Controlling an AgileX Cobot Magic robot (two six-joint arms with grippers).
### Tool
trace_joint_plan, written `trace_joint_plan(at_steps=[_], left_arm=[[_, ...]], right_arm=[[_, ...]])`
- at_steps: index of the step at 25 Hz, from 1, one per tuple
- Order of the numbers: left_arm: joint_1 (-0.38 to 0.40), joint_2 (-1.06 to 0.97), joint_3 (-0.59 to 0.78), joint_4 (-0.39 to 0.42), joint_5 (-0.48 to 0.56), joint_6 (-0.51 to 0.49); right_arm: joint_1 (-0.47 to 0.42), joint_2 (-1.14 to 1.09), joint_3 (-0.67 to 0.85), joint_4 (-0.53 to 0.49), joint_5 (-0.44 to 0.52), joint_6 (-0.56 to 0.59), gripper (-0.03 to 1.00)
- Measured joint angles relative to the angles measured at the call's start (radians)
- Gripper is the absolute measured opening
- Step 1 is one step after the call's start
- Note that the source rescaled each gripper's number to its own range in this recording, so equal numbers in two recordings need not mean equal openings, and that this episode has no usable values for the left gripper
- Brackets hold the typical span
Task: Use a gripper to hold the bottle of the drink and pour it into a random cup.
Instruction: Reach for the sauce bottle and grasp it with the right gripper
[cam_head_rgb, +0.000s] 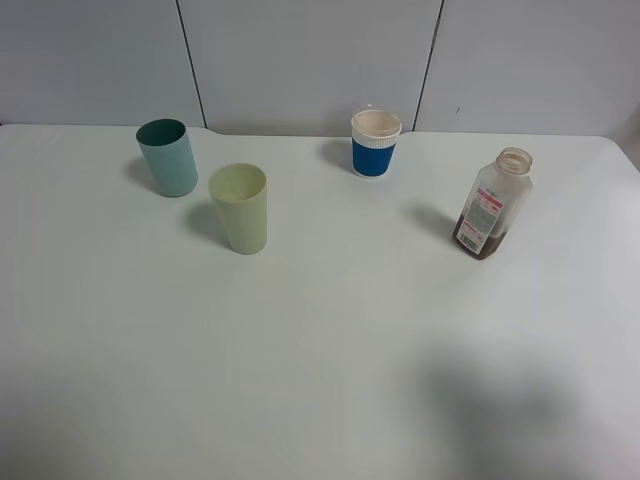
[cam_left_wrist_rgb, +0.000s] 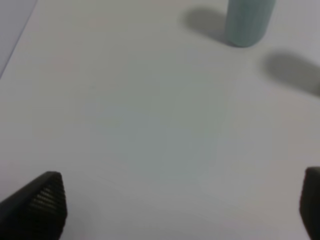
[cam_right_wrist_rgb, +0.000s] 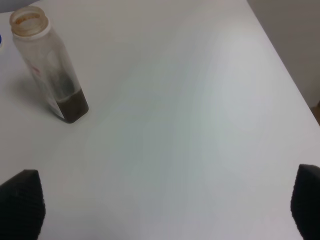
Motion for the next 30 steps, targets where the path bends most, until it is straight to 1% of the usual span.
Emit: trace_joint_plan(at_steps=[30], left_arm=[[0.000,0.000,0.000,0.000,0.000,0.000]], right_arm=[[0.000,0.000,0.000,0.000,0.000,0.000,1.00]])
